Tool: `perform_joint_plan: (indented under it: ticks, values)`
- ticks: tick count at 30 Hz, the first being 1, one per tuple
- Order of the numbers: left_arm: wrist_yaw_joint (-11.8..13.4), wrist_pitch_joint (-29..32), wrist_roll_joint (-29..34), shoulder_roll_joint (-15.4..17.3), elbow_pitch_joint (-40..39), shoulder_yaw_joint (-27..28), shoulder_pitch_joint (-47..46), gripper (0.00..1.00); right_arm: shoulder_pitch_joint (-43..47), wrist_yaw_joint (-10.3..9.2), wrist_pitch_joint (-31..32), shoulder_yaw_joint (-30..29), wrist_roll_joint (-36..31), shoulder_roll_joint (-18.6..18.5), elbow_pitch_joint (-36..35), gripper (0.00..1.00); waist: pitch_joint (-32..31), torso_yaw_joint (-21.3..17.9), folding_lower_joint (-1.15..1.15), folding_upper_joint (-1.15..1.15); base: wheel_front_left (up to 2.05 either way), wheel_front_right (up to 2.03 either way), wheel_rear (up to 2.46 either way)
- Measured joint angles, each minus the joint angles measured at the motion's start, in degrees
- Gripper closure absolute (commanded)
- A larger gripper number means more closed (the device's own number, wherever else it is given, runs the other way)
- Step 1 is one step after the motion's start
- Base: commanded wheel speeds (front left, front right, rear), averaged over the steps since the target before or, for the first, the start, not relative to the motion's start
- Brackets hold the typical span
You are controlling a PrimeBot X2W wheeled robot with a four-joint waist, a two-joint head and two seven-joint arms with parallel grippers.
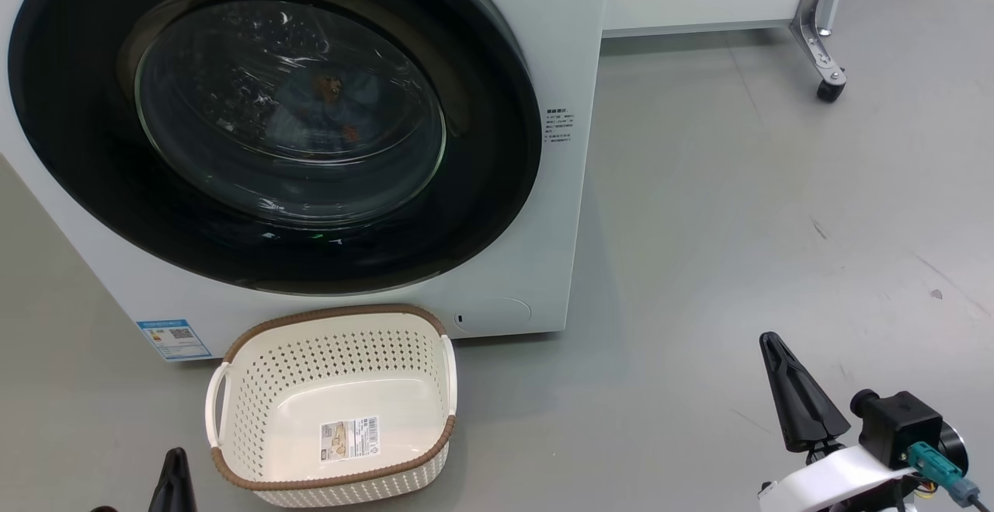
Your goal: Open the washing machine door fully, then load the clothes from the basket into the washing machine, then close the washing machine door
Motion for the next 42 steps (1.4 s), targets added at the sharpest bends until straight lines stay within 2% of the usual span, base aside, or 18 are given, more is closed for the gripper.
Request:
perform_joint_plan:
  ticks: [15,42]
  values:
    - [-0.1,3.6,-11.5,0.0,1.2,0.2,-2.6,1.0,-0.1,0.15,2.7,-2.8,14.8,1.5,-0.1,1.0,0.3,0.0,0.0,0.0,0.0,0.0,0.0]
    - [-0.6,9.1,-31.0,0.0,3.0,0.6,-7.5,1.0,-2.1,0.15,8.1,-7.7,38.9,2.1,2.5,1.0,0.7,-0.2,0.0,0.0,0.0,0.0,0.0]
